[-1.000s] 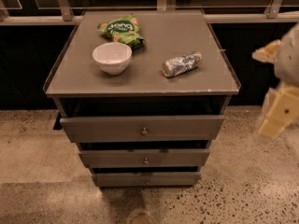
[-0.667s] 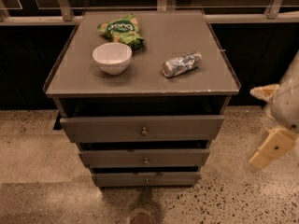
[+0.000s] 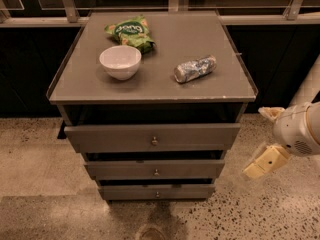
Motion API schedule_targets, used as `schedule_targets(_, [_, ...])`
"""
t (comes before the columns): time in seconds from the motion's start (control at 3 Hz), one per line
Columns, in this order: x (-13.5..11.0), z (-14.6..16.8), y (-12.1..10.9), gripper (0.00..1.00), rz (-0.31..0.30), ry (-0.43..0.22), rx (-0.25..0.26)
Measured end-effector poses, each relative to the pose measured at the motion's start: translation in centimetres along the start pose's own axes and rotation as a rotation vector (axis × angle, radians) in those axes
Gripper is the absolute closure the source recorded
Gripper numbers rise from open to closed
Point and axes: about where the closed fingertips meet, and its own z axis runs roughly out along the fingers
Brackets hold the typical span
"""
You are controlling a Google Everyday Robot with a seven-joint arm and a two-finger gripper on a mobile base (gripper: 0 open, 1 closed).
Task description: Open top drawer
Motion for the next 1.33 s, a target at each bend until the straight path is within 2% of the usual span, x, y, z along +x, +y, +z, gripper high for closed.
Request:
schedule_targets(0.33, [0.0,0.0,0.0,0.0,-0.001,0.0,0.001])
schedule_targets(0.67, [2.0,2.9,-0.2,0.0,0.072,-0.034,-0.008])
schedule_targets(1.0, [1.9,3.1,-0.4,0.0,0.071,-0.036,-0.001])
schedule_targets(1.33, [1.8,3.0,-0.4,0.17,0.07,-0.036,-0.002])
